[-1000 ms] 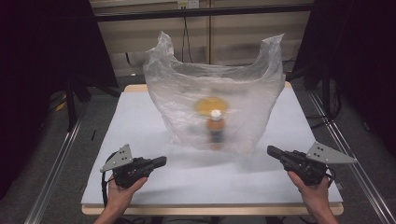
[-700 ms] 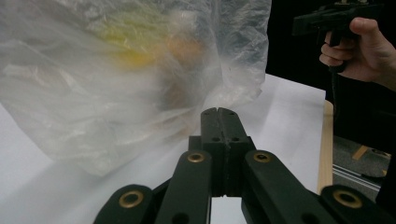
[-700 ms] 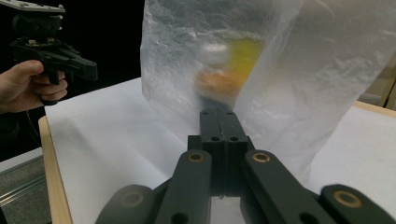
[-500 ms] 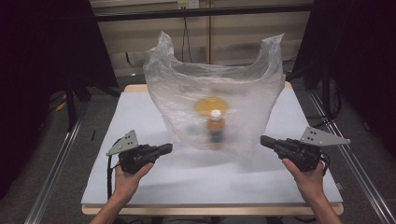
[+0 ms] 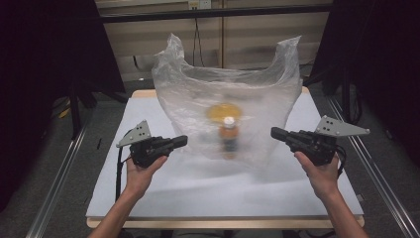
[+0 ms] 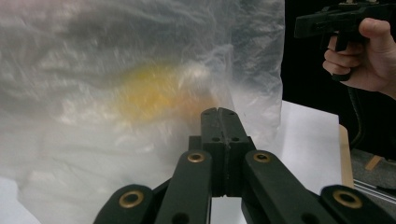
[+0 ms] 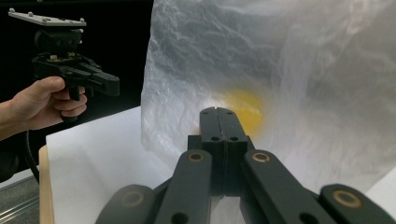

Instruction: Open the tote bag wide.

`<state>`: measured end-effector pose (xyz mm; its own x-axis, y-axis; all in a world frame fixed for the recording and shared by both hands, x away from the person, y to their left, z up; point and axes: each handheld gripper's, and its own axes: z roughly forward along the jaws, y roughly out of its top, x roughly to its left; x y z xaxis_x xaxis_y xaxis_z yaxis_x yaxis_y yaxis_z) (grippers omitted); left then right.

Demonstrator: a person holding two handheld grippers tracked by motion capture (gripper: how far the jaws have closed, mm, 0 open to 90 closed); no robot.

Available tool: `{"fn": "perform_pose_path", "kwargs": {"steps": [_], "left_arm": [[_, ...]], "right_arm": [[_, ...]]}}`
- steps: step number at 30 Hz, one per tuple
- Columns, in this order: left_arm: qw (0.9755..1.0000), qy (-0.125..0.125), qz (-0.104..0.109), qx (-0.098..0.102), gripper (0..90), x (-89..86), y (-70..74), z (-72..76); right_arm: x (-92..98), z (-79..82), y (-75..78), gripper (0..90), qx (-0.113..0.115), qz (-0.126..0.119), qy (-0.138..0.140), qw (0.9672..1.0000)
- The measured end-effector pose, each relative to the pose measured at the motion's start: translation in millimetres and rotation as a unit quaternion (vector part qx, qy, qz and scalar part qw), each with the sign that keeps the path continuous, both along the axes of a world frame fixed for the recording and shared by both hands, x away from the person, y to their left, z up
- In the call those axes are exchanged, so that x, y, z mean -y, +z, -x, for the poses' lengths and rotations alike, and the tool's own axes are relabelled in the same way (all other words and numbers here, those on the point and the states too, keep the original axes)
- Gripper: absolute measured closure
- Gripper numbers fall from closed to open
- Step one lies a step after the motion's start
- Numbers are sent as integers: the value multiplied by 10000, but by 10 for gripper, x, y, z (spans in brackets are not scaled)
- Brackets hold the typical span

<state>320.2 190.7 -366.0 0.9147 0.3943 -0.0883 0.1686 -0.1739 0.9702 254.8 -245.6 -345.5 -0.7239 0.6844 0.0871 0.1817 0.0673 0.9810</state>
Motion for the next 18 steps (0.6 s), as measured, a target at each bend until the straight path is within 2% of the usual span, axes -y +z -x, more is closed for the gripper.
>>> {"fn": "perform_pose_path", "kwargs": {"steps": [8, 11, 13, 18], "left_arm": [[9998, 18, -27, 196, 900, 53, 229, -126], [9998, 20, 104, 139, 900, 94, 305, -181], [9998, 24, 48, 178, 900, 118, 355, -216], [9997, 15, 49, 223, 900, 208, 444, -302]], "right_arm": [[-59, -144, 209, 900, 54, -5, 39, 10000], [-82, -199, 293, 900, 89, 15, 26, 10000], [-72, -231, 354, 900, 135, -111, 30, 9998], [-139, -354, 514, 900, 175, -93, 38, 9998]]}}
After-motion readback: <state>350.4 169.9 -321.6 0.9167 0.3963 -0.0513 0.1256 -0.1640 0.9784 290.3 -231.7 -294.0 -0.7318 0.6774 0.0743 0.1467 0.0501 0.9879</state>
